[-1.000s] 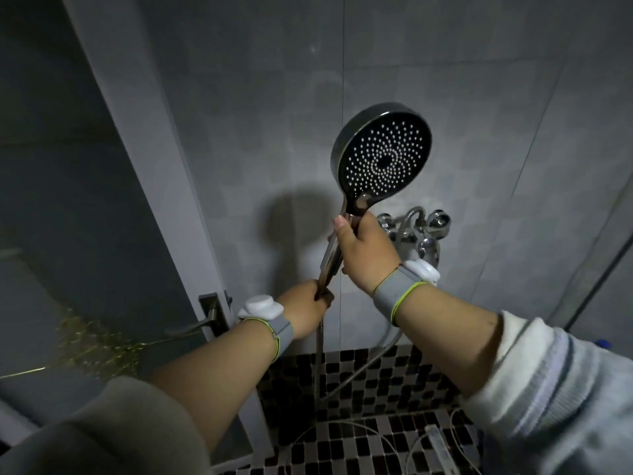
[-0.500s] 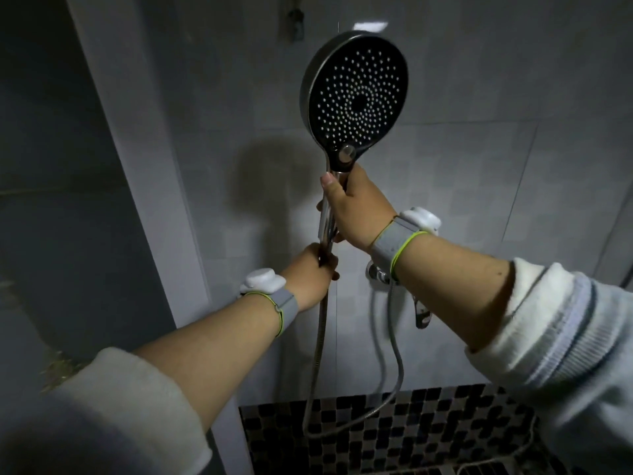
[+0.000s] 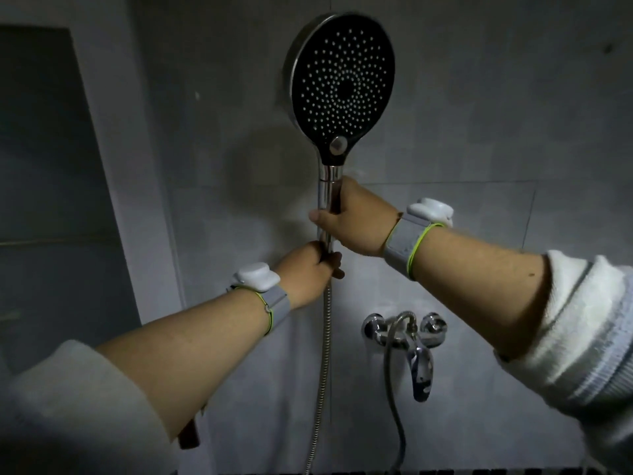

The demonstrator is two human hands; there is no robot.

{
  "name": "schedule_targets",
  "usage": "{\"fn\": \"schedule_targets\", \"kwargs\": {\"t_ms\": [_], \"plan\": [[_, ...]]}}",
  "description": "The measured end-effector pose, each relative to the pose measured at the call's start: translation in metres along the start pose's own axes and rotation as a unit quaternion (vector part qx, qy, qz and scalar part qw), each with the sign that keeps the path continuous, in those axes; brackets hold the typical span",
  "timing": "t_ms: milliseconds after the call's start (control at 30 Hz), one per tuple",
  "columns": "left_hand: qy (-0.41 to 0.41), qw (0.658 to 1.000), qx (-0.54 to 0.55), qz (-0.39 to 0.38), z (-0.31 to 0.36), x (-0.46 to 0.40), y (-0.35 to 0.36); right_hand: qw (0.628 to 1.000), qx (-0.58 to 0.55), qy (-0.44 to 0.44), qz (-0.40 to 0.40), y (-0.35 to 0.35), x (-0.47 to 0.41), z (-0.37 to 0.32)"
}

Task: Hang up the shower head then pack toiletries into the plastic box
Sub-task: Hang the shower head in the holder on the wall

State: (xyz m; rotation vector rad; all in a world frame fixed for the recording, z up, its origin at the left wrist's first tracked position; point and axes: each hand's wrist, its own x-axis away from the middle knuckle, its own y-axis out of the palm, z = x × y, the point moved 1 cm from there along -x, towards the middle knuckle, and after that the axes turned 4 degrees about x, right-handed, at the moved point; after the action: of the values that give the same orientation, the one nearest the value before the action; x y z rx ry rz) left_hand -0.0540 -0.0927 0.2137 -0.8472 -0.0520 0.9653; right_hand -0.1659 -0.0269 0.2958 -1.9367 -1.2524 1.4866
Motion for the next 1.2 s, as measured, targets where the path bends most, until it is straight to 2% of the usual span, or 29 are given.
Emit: {"fn": "schedule_targets", "kwargs": {"t_ms": [100, 233, 400, 667, 1000, 1200], "plan": [[0.011, 1.0, -0.012, 0.004, 0.012, -0.02, -0.006, 0.999, 0.017, -0.04, 0.002, -0.013, -0.01, 0.009], [0.028, 0.999, -0.029, 0.017, 0.025, -0.04, -0.016, 0.996, 0.045, -0.06, 0.051, -0.031, -0.023, 0.011], [0.057, 0.987, -0.145, 0.043, 0.046, -0.062, -0.035, 0.989, 0.028, -0.109, 0.095, -0.061, -0.051, 0.016], [0.039, 0.986, -0.117, 0.114, 0.059, -0.092, -0.07, 0.974, -0.008, -0.195, 0.111, -0.108, -0.09, 0.003], [0.083, 0.981, -0.134, 0.116, 0.061, -0.139, -0.127, 0.976, 0.044, -0.168, 0.135, -0.138, -0.128, -0.033], [0.123, 0.979, -0.115, 0.114, 0.049, -0.158, -0.154, 0.975, 0.081, -0.158, 0.135, -0.132, -0.149, -0.059]]}}
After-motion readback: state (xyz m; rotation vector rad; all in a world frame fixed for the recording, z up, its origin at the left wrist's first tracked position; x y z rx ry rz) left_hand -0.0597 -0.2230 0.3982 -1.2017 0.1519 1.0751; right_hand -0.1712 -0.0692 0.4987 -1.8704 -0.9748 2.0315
